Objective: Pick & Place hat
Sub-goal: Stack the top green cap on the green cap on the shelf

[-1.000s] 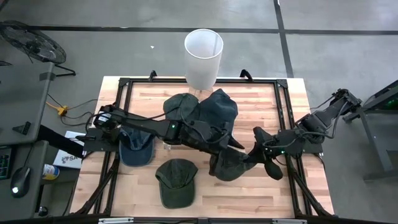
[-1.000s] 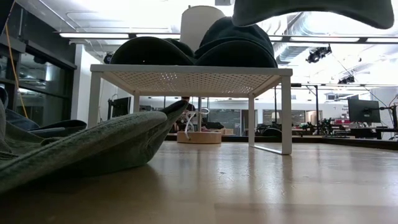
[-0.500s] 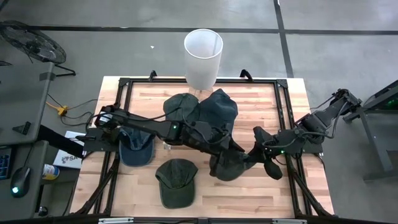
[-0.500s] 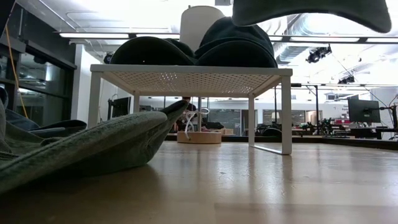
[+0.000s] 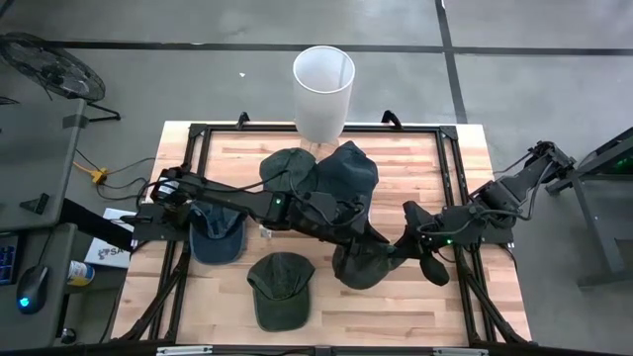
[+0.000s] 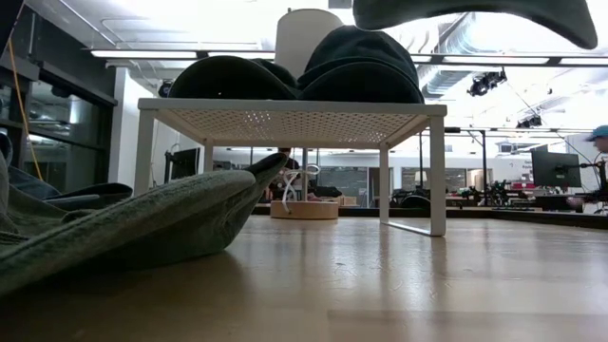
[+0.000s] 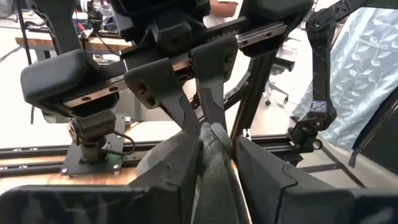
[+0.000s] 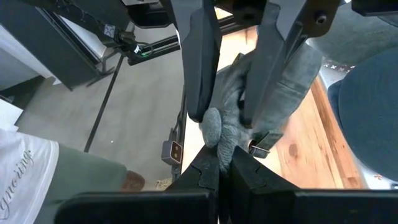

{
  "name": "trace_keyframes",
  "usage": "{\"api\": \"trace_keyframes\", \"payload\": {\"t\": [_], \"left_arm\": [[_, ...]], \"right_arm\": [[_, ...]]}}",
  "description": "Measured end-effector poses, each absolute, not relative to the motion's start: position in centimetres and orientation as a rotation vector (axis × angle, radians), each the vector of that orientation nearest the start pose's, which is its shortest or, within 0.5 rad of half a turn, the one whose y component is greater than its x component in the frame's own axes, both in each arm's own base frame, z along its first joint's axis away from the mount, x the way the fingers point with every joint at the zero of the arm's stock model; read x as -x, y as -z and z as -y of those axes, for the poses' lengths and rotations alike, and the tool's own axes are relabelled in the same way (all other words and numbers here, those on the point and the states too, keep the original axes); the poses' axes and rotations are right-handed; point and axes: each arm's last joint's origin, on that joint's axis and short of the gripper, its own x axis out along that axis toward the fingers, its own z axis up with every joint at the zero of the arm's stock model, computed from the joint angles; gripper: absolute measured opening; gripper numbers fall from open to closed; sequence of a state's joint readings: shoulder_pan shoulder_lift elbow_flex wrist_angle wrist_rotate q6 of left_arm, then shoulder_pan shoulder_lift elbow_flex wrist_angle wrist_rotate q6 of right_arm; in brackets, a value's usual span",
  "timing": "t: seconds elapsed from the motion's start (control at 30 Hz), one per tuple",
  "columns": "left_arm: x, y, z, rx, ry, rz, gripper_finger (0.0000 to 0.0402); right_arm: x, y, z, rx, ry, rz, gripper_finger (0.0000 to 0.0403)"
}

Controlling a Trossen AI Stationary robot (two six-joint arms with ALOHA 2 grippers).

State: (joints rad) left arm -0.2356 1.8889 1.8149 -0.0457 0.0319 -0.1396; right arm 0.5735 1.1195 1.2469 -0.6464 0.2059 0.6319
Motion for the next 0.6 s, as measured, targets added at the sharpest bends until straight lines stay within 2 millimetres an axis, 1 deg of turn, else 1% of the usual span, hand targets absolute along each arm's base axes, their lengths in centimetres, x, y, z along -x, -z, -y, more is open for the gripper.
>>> {"api": "trace_keyframes", "payload": {"t": [0.2,0.4,0.47,0.6], "left_arm": [[-43.5,-38.72,10.54,0.171,0.261,-0.115,0.0072],[-43.48,-38.72,10.62,0.179,0.282,-0.118,0.0011],[-43.47,-38.72,10.65,0.18,0.299,-0.12,0.0009],[-43.47,-38.74,10.65,0.18,0.295,-0.118,0.0039]], "right_arm": [[-19.15,-38.46,-11.65,-0.417,-0.19,-0.565,0.0],[-19.15,-38.47,-11.66,-0.417,-0.192,-0.565,0.0],[-19.16,-38.48,-11.67,-0.417,-0.193,-0.564,0.0],[-19.17,-38.5,-11.67,-0.418,-0.193,-0.562,0.0]]}}
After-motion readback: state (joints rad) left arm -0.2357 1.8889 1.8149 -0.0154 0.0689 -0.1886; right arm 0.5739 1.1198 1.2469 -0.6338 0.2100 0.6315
